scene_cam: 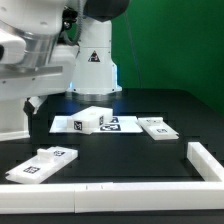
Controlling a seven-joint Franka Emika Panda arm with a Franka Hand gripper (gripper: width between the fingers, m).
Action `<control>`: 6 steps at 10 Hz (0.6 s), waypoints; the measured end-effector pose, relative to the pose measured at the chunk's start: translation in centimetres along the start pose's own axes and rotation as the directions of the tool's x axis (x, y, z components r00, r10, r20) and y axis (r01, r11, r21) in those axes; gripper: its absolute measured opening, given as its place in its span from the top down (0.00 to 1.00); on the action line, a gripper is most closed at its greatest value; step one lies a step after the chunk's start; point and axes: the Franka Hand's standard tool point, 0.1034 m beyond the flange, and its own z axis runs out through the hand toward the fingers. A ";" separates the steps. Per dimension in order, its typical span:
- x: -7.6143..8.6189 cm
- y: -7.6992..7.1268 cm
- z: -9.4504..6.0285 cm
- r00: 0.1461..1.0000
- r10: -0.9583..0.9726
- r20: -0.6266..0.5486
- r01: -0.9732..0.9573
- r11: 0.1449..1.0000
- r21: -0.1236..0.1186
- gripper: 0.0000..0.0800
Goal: Assemble cabinet
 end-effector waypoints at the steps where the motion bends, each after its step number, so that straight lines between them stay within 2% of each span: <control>1: -0.5 0.5 0.3 1.000 0.009 -0.003 -0.009 1.000 -0.004 0.01; 3: -4.2 3.6 1.4 0.991 0.131 0.009 -0.130 0.990 -0.045 0.01; 4: -5.4 4.1 1.9 0.982 0.187 0.001 -0.186 0.981 -0.061 0.01; 5: -5.6 3.8 1.7 0.985 0.174 0.007 -0.174 0.984 -0.039 0.01; 6: -5.6 3.1 1.8 0.981 0.181 0.073 -0.180 0.983 -0.021 0.01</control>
Offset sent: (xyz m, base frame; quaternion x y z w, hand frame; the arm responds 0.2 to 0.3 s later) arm -0.0391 -0.0957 0.0268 -0.1519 -0.0740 0.2070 0.9636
